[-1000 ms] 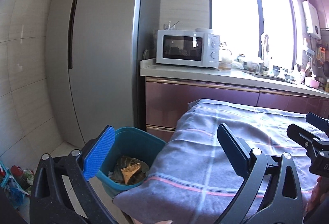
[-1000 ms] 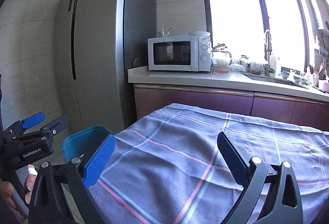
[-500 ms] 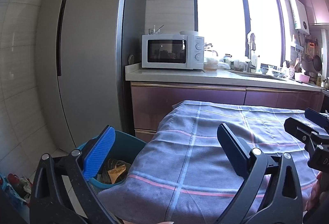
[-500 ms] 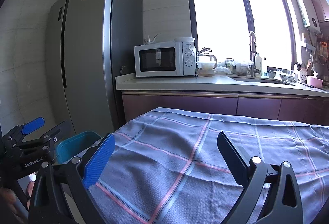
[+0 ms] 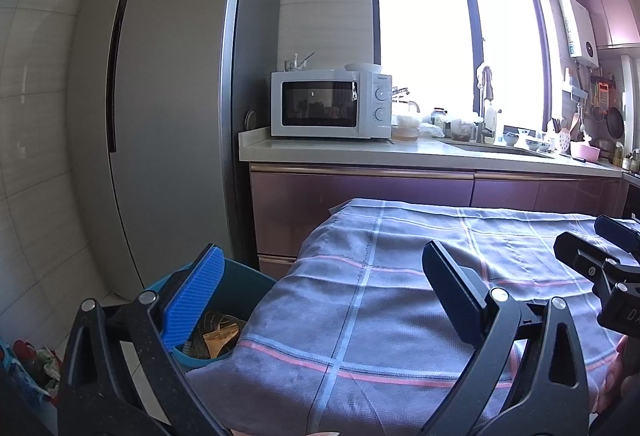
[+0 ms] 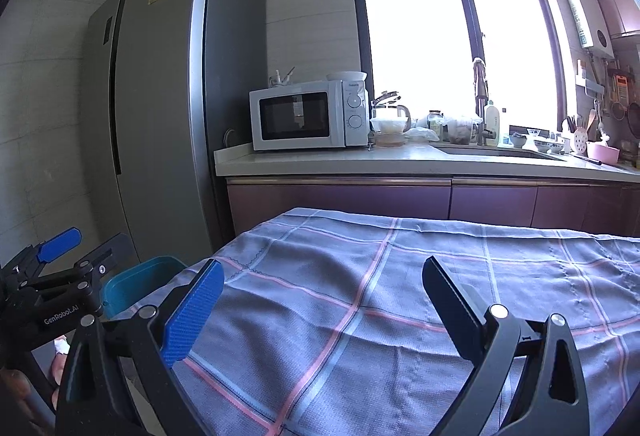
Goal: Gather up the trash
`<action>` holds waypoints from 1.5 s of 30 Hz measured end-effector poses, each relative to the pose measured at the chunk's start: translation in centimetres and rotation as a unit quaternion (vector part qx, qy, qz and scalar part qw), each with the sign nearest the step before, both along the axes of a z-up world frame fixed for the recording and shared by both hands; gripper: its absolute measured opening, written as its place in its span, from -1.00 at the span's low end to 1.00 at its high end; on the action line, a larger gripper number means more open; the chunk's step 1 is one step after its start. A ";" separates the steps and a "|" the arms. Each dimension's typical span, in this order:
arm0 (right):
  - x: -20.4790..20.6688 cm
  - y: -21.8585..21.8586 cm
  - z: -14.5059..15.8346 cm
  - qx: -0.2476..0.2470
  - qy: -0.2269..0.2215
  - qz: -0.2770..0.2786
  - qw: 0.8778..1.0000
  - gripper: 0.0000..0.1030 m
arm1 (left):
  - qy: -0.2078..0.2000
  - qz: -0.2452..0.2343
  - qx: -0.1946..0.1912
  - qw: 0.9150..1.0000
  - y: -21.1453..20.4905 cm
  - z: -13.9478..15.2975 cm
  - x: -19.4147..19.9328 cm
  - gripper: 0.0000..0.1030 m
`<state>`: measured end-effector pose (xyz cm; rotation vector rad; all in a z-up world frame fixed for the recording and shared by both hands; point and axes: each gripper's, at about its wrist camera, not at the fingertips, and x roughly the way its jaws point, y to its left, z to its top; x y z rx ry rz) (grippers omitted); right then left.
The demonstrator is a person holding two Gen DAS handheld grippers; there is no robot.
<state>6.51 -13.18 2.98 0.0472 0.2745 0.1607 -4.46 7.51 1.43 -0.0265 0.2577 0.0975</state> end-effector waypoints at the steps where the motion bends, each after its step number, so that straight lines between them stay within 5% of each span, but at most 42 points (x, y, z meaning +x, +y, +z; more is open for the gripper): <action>1: 0.0 0.0 0.0 0.000 -0.001 -0.001 1.000 0.87 | 0.000 0.000 0.000 1.000 0.0 -0.1 0.0 0.89; 45: -0.2 -1.3 -0.6 0.014 -0.002 -0.015 1.000 0.87 | -0.004 -0.003 0.009 1.000 -0.5 -0.7 0.5 0.89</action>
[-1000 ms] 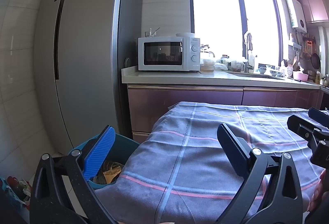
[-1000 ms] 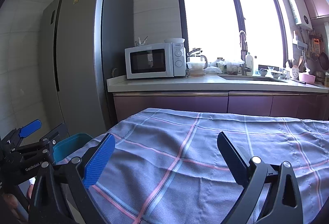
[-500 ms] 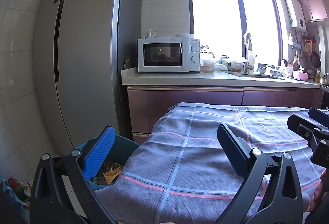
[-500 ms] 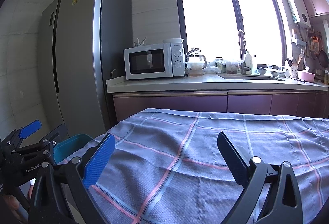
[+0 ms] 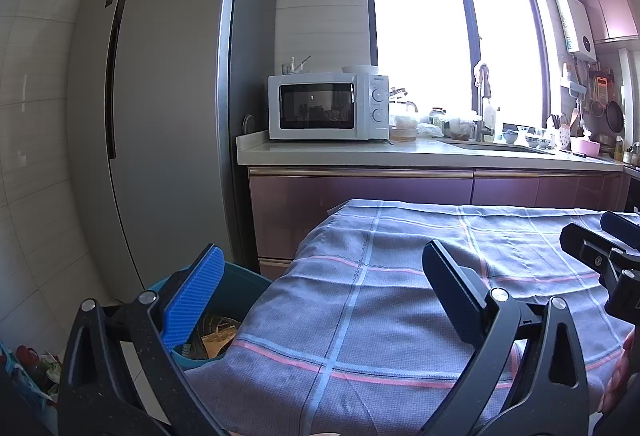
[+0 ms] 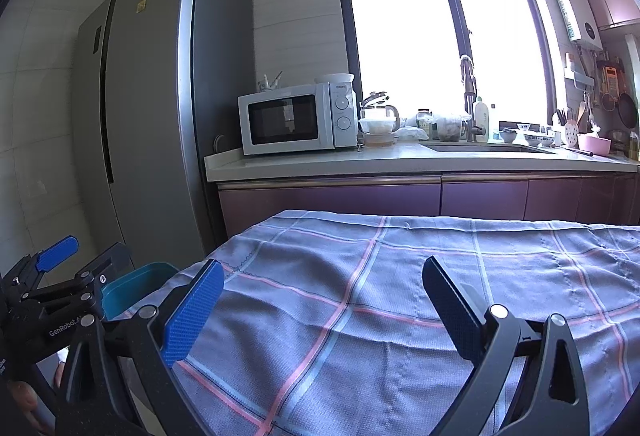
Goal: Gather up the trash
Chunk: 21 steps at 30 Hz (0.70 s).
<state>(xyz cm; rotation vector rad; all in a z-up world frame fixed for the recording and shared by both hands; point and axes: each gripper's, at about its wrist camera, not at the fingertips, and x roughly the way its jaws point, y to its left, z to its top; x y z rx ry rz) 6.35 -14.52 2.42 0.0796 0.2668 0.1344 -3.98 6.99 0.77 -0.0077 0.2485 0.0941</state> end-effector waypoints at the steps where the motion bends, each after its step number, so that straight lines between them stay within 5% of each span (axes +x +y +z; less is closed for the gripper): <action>1: 0.1 0.0 0.0 0.001 0.000 0.000 1.000 0.87 | 0.000 0.000 0.000 1.000 0.0 0.0 -0.1 0.89; 21: 0.2 -0.4 0.1 0.004 -0.001 0.000 1.000 0.87 | -0.001 0.000 0.002 1.000 -0.1 0.1 -0.1 0.89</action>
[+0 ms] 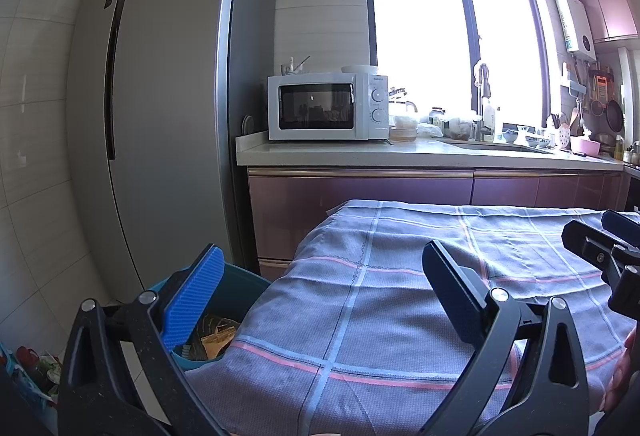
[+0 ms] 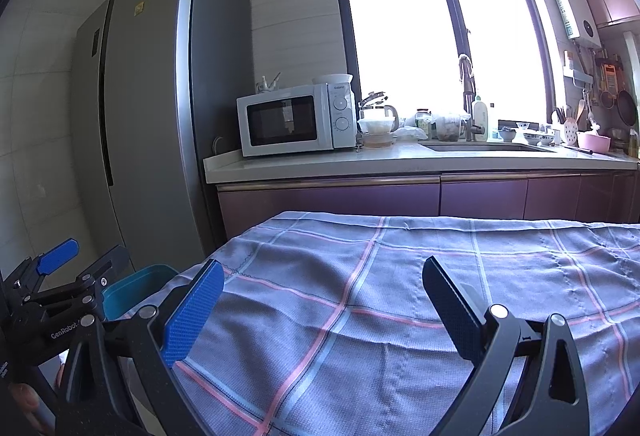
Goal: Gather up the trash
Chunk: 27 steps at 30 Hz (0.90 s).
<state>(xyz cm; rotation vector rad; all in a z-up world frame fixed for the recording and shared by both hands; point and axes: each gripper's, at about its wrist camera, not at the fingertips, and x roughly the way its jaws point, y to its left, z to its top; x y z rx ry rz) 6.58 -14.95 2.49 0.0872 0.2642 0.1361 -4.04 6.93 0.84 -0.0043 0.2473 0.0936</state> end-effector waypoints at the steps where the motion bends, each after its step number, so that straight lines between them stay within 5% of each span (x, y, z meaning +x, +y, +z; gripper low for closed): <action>1: 0.0 0.0 0.0 0.000 0.000 0.000 1.000 0.87 | 0.000 0.000 0.000 1.000 0.1 0.0 0.1 0.89; 27: -0.1 -0.3 0.2 0.001 0.001 -0.003 1.000 0.87 | 0.002 -0.001 0.004 1.000 -0.2 -0.1 0.2 0.89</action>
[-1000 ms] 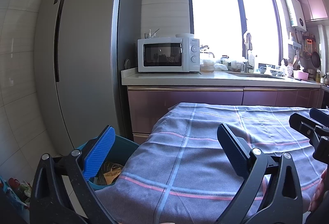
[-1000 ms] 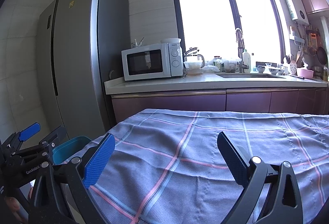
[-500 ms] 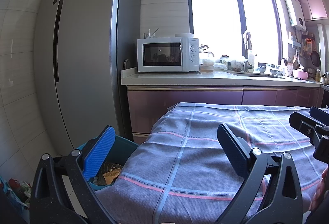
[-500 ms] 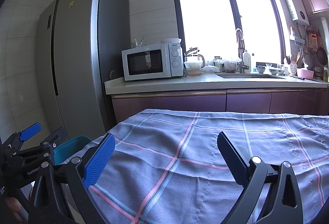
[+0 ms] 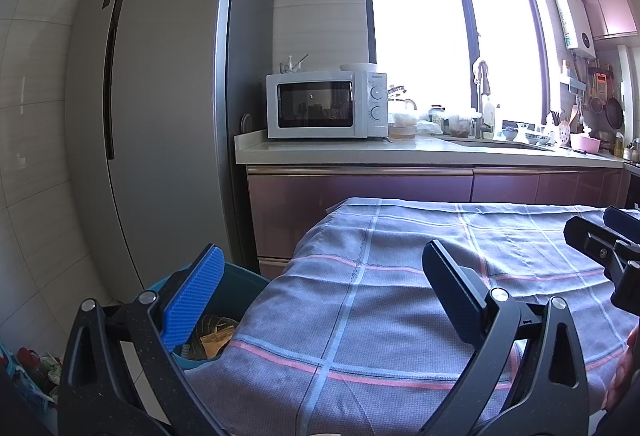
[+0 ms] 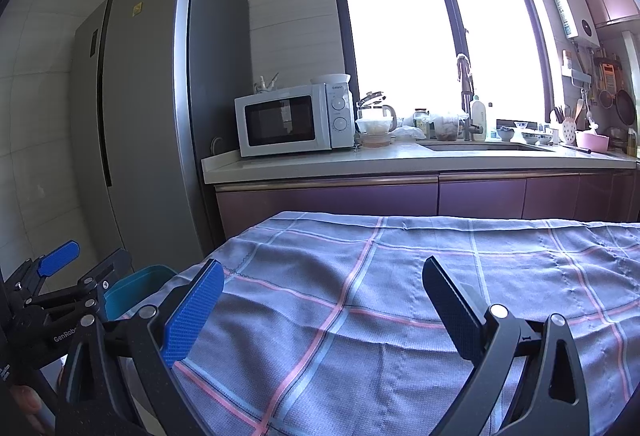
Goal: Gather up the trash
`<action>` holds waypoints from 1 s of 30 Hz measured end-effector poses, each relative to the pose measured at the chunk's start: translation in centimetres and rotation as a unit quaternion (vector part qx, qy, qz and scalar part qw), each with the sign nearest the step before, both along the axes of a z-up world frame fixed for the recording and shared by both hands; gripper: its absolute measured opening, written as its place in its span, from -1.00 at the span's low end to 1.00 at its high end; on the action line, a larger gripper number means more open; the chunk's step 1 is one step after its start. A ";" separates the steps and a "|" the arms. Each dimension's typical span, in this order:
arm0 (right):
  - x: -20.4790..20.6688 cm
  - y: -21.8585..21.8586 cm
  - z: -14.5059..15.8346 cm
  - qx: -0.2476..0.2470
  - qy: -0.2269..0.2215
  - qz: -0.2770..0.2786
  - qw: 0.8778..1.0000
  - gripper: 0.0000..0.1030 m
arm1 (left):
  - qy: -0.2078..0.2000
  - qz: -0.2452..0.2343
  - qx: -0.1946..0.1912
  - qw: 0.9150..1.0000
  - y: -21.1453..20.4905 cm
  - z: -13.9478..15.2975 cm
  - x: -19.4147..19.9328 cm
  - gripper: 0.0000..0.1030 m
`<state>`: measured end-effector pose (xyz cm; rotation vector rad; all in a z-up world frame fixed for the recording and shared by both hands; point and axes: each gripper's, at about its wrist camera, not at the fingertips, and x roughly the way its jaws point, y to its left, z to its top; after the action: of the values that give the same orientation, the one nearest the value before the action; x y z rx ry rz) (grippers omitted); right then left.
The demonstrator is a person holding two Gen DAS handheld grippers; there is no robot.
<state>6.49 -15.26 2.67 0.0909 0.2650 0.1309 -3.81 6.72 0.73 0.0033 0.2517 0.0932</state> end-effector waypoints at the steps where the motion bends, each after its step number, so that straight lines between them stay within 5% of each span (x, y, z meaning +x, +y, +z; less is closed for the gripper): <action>1: 0.0 -0.1 0.0 0.000 0.000 0.000 1.000 0.87 | 0.000 0.000 0.000 1.000 0.0 0.0 0.0 0.89; 30: 0.0 -0.1 -0.2 0.002 0.003 -0.002 1.000 0.87 | 0.002 -0.002 0.001 1.000 -0.1 -0.3 0.1 0.89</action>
<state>6.53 -15.32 2.46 0.0952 0.2699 0.1270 -3.70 6.60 0.40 0.0070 0.2562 0.0897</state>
